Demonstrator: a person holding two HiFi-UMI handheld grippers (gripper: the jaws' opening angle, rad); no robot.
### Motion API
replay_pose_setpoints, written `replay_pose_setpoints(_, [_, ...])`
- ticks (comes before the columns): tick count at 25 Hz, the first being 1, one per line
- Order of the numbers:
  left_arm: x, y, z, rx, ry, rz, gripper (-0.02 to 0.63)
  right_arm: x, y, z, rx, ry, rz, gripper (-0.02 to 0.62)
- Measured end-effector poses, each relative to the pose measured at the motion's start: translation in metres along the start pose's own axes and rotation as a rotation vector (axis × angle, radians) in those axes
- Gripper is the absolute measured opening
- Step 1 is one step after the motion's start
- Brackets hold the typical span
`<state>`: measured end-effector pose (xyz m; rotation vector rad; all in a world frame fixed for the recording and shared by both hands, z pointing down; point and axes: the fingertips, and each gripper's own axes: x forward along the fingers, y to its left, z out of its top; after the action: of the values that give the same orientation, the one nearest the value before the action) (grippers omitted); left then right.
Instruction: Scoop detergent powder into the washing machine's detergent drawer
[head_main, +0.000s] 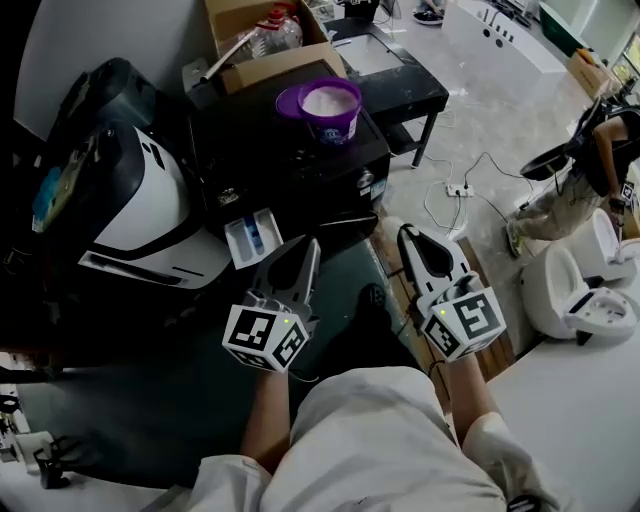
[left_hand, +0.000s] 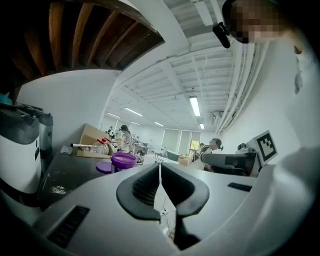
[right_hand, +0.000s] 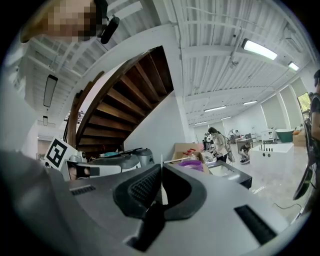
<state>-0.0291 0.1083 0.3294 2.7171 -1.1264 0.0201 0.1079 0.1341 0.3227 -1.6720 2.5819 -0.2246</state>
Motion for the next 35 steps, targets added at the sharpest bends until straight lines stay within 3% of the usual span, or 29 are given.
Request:
replay_pose_setpoints(18, [-0.024, 0.019, -0.001, -0.01, -0.012, 0.035, 0.026, 0.014, 0.019, 0.001, 0.003, -0.003, 0.023, 0.014])
replay_pose_setpoints(35, [0.029, 0.048, 0.011, -0.012, -0.011, 0.044, 0.026, 0.07, -0.017, 0.013, 0.004, 0.0, 0.048, 0.015])
